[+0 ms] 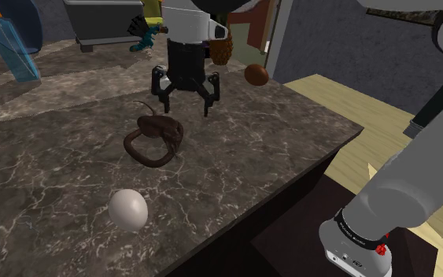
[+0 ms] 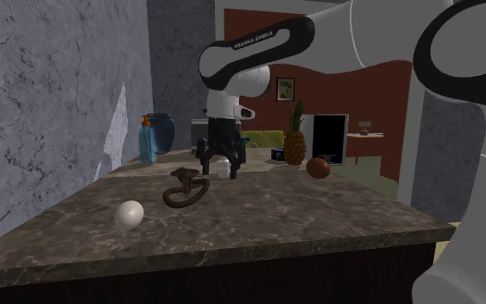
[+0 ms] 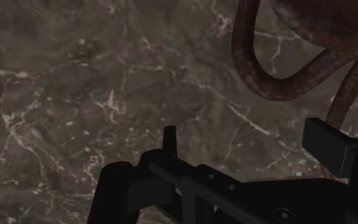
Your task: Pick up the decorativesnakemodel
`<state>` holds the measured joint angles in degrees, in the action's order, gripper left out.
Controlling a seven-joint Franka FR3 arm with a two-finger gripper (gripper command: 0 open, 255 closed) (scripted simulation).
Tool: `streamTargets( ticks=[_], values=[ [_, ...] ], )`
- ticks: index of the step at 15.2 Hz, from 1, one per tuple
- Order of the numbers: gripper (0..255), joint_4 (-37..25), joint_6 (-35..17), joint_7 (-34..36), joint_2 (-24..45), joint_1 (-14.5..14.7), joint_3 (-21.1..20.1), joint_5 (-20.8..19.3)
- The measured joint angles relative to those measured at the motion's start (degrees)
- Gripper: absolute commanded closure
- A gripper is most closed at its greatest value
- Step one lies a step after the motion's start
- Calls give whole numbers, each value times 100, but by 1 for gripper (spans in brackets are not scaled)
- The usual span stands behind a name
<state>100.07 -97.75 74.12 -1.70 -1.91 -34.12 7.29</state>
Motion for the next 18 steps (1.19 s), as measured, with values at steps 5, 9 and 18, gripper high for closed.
streamTargets(
  ticks=[5, 9, 18],
  values=[
    [0, -1636, 243, 1251, 1537, 463, -179, -906],
    [0, -2333, 364, 1697, 2166, 770, -124, -1267],
    [255, -1809, -134, 1695, 2139, 711, -107, -1254]
  ],
)
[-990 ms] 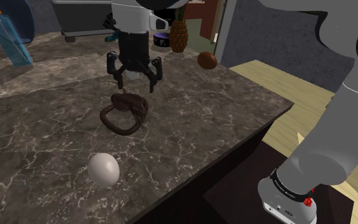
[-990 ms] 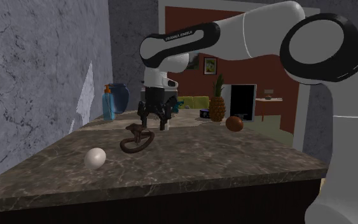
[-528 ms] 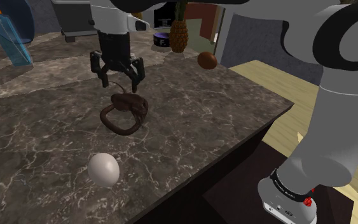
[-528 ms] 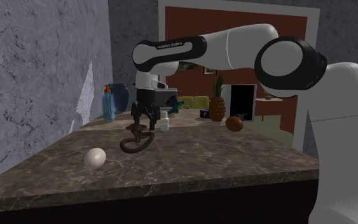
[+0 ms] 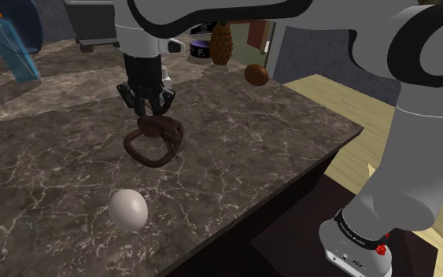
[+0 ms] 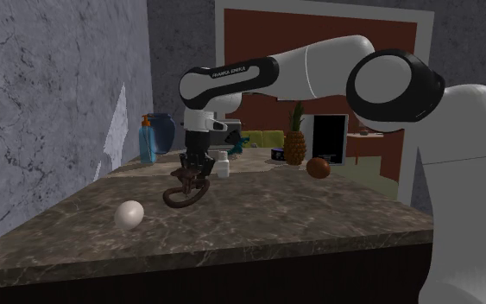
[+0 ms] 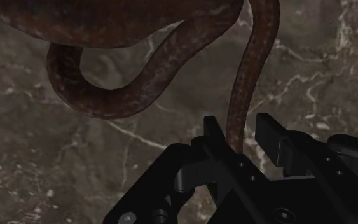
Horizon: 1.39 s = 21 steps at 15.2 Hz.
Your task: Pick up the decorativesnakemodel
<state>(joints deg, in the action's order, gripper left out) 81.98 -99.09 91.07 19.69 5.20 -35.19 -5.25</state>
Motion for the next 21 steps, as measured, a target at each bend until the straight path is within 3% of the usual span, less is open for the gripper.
streamTargets(
  ticks=[11, 21],
  values=[
    [255, -136, 139, 10, -7, 15, -7, 3],
    [255, -1241, 1029, 96, 220, 222, -14, -122]
  ],
)
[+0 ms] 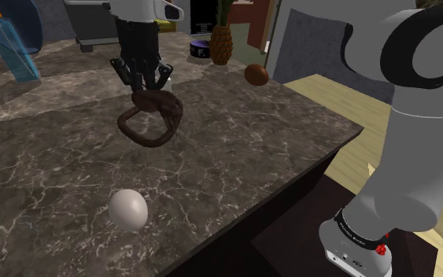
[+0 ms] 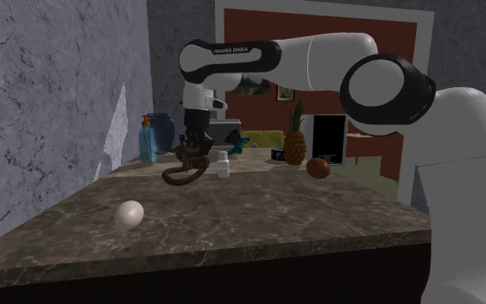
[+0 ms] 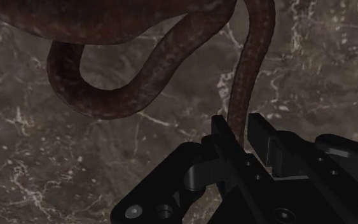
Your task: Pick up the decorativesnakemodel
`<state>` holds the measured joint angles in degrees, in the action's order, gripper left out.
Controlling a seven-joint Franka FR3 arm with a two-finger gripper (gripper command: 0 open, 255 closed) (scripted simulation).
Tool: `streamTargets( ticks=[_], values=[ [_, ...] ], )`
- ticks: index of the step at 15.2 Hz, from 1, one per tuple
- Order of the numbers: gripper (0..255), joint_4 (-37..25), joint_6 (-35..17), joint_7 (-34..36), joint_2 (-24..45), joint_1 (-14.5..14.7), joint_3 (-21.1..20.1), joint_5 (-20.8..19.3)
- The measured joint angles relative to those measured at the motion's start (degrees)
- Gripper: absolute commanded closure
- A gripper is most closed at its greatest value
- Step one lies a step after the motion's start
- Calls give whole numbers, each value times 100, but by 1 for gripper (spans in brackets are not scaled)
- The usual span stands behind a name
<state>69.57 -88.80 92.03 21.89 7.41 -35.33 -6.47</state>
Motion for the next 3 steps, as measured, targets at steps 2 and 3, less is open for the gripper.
streamTargets(
  ticks=[2, 3],
  values=[
    [255, -297, 206, 28, 96, 78, 3, -54],
    [255, -334, 243, 26, 95, 81, 2, -54]
  ],
)
